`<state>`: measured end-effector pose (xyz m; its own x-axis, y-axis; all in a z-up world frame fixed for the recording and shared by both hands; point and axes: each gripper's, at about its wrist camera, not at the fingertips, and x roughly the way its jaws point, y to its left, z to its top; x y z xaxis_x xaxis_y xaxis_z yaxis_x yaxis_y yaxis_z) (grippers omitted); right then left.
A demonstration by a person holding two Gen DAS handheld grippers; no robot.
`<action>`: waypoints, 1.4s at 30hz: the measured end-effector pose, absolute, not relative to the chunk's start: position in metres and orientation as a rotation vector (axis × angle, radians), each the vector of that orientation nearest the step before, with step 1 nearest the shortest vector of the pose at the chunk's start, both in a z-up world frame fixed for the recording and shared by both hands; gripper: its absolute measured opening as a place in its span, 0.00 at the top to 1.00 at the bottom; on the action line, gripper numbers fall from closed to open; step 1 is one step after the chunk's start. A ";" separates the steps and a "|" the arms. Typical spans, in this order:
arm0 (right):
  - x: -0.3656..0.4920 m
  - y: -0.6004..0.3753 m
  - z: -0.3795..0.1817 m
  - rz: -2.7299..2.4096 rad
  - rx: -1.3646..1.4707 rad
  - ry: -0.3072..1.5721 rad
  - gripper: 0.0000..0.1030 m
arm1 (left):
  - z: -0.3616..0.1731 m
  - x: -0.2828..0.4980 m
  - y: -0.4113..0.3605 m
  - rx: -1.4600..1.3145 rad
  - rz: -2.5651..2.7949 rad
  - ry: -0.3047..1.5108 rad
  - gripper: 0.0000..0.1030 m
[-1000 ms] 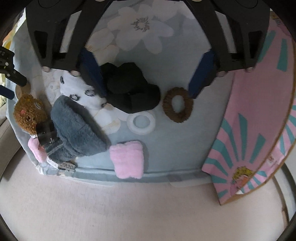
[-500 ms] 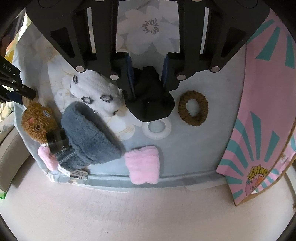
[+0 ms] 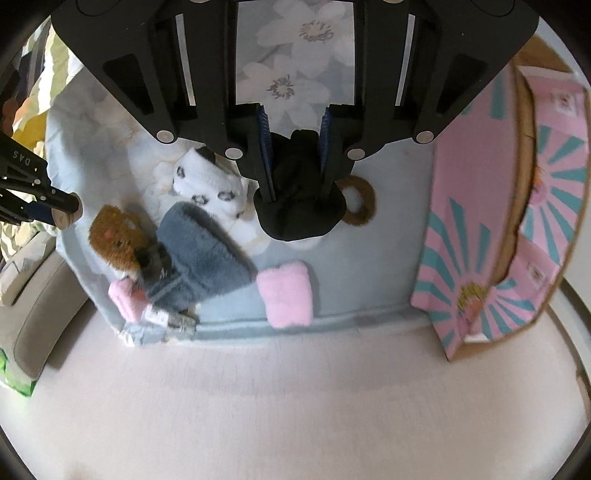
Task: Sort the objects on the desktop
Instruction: 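Carry the black hair tie and wooden lid over the cardboard box with both grippers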
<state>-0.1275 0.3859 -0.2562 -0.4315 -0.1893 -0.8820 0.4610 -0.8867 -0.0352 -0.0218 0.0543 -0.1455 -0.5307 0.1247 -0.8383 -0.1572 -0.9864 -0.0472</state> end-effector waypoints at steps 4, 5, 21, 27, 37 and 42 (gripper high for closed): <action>-0.129 0.382 -0.236 -2.328 1.353 0.395 0.70 | -0.118 -0.024 0.046 -1.393 2.643 0.051 0.82; -0.129 0.379 -0.232 -2.326 1.344 0.399 0.70 | -0.113 -0.024 0.045 -1.387 2.641 0.045 0.82; -0.132 0.324 -0.171 -2.261 1.181 0.428 0.70 | -0.043 -0.019 -0.003 -1.274 2.734 -0.021 0.82; -0.134 0.301 -0.155 -2.197 1.123 0.428 0.70 | -0.017 -0.020 -0.023 -1.262 2.770 0.011 0.82; -0.139 0.250 -0.131 -2.134 1.009 0.479 0.70 | 0.002 -0.028 -0.065 -1.263 2.830 0.033 0.82; -0.140 0.219 -0.112 -2.100 0.945 0.480 0.70 | 0.001 -0.026 -0.085 -1.269 2.862 -0.007 0.82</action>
